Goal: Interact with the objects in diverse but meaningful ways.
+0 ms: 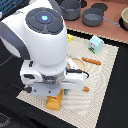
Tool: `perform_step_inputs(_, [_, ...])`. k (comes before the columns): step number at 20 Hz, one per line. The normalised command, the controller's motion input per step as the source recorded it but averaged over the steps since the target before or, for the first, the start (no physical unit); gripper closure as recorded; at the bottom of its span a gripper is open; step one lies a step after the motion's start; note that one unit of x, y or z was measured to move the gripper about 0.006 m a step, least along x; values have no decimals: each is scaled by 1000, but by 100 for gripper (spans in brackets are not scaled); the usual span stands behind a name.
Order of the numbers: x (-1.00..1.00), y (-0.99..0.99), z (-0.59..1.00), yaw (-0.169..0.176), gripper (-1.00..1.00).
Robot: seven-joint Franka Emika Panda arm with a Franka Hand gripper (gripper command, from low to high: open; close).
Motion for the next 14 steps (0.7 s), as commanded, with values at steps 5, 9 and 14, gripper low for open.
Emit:
perform_step_inputs(5, [-164,324,991,0,-100])
perform_step_inputs(9, [-635,478,854,-32,-100])
perform_step_inputs(14, [-929,513,545,-19,-100])
